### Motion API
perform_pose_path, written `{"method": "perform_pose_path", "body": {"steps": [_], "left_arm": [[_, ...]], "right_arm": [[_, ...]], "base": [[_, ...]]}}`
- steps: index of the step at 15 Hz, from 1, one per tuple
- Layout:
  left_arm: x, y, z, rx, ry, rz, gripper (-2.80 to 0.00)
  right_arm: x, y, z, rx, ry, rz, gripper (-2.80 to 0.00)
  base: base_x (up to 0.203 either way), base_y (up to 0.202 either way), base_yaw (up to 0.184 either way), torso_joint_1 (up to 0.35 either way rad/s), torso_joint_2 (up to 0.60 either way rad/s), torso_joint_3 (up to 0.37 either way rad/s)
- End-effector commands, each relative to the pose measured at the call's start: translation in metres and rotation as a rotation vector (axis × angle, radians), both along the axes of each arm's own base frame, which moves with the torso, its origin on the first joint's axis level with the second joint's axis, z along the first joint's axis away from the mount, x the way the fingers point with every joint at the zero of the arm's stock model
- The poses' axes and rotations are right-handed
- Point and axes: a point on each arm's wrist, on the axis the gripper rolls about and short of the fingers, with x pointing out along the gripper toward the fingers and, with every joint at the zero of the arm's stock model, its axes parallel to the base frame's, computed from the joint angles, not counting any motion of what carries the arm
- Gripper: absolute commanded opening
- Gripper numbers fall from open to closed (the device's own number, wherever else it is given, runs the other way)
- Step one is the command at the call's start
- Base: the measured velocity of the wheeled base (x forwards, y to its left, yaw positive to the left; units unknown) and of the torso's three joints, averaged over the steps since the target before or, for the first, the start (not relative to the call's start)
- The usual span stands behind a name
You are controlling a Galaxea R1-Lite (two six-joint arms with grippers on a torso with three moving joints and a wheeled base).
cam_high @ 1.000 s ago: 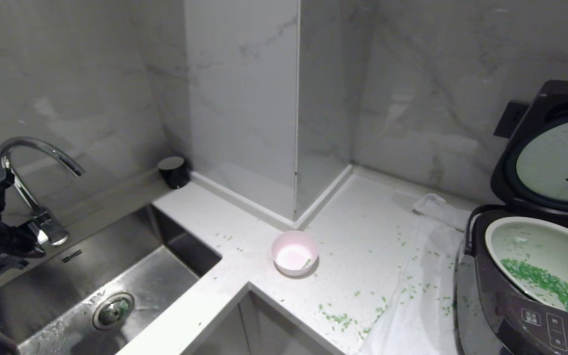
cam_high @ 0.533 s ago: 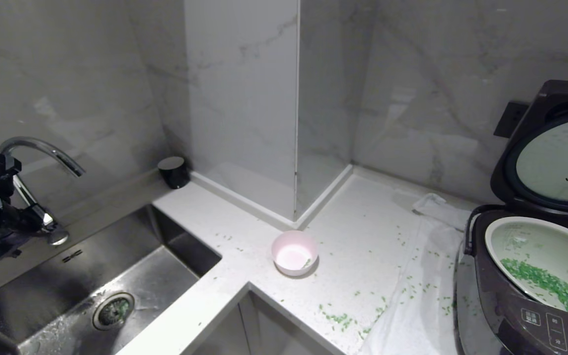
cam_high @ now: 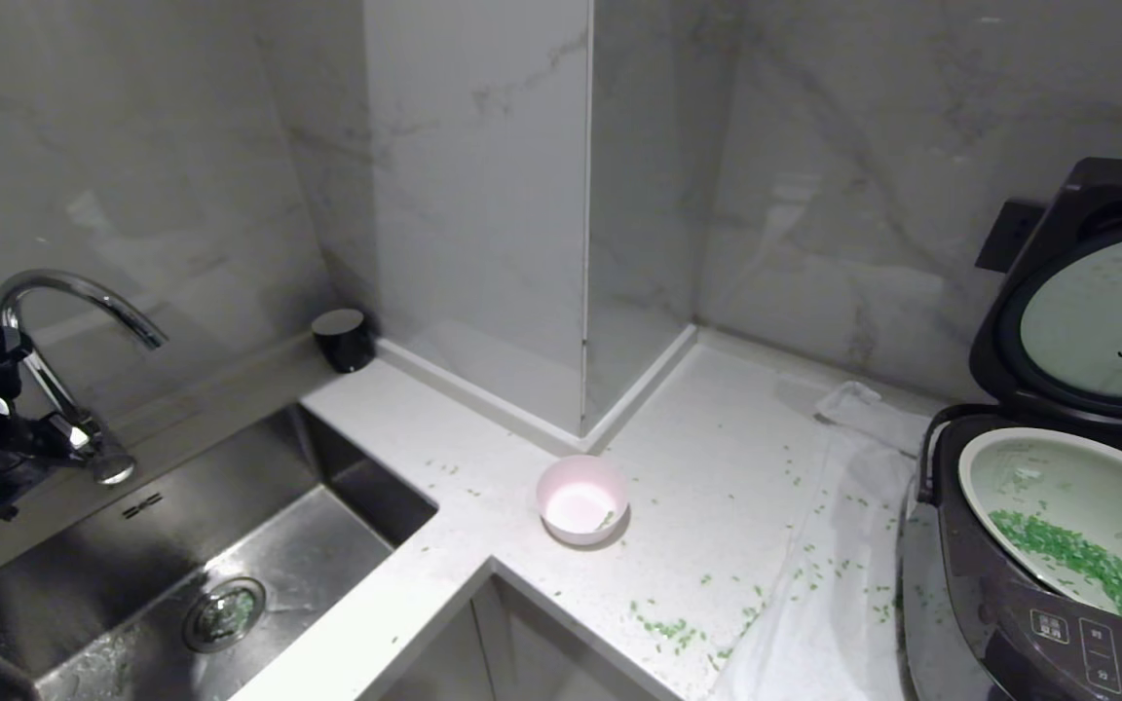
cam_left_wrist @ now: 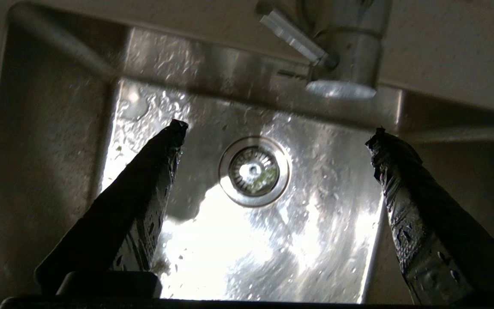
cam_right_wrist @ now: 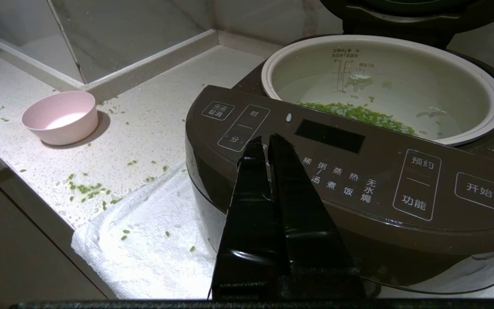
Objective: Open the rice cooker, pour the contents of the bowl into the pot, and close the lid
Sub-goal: Turn on the tap
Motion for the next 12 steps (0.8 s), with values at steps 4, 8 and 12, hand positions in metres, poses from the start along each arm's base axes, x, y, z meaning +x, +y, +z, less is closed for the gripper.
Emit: {"method": "perform_pose_path", "body": {"steps": [4,8,12], "left_arm": [[0.030,0.020,-0.010,0.023,-0.053,0.010,0.00],[0.036,0.032,-0.019,0.028,-0.055,0.023,0.00],[0.034,0.054,-0.021,0.052,-0.060,0.040,0.00]], "right_arm": [[0.000,0.000,0.000,-0.001,0.002,0.001,-2.80],[0.000,0.000,0.000,-0.001,0.001,0.001,-2.80],[0.000,0.000,0.000,-0.001,0.002,0.000,-2.80]], "base": [[0.000,0.000,0.000,0.000,0.00,0.000],[0.000,0.000,0.000,0.000,0.00,0.000],[0.000,0.000,0.000,0.000,0.00,0.000]]}}
